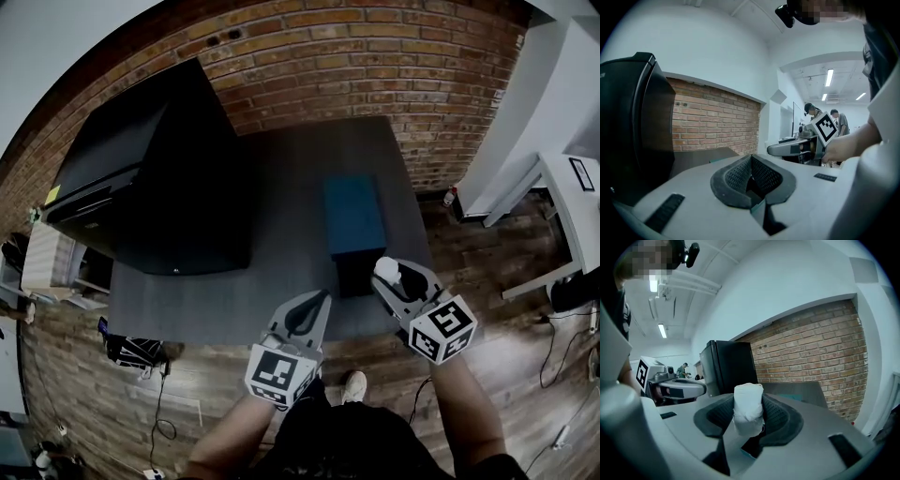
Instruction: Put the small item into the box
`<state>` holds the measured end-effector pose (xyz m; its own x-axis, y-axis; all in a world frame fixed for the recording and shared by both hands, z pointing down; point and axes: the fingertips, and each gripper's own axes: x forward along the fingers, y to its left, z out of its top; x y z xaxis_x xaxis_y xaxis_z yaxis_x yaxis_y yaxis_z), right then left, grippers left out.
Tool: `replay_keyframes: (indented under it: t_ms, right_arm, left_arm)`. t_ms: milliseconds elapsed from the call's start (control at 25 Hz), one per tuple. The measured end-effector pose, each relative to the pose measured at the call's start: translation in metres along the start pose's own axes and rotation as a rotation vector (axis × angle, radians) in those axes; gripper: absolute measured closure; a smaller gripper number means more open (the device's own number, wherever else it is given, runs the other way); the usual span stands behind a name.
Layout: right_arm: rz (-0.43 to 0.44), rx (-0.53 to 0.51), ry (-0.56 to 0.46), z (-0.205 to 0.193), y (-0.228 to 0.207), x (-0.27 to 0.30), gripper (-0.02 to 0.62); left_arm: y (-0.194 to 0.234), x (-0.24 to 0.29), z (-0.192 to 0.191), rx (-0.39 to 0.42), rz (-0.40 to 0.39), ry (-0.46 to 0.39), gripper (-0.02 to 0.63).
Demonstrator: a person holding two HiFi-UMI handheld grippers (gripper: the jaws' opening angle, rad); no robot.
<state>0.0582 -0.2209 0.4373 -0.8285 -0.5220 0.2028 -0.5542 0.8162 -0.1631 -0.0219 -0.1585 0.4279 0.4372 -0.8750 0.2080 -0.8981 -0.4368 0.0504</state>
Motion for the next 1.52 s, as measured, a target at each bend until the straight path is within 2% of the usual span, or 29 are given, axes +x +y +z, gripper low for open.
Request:
replay_keyframes:
  t_ms: [320,520,760,1000,1200,1520]
  right_arm:
    - [-0.031,-0.002,0.12,-0.035,-0.011,0.039,0.407]
    - [-0.033,-0.051,0.22,-0.063,-0.019,0.063,0.408]
    - [-0.02,-0.133,0.358,-0.1,-0.026,0.085,0.407]
    - [0.012,-0.241,0.504,-0.137,-0.028,0.101,0.407]
    - [0.041,-0.29,0.629,-0.165,-0.035,0.11,0.407]
    - [0.122,-0.418,0.811,-0.198,-0.037,0.115,0.407]
  left_arm:
    - [0.027,0.013,-0.02,-0.011,-0.055,0.039,0.572]
    - [0.04,0.023,-0.035,-0.029,-0.084,0.058,0.572]
    - [0.047,0.034,-0.057,-0.011,-0.124,0.092,0.572]
    - [0.054,0.04,-0.076,-0.003,-0.154,0.129,0.572]
    - [0.06,0.045,-0.084,0.004,-0.169,0.147,0.572]
    - [0.065,0.048,-0.091,-0.009,-0.187,0.163,0.572]
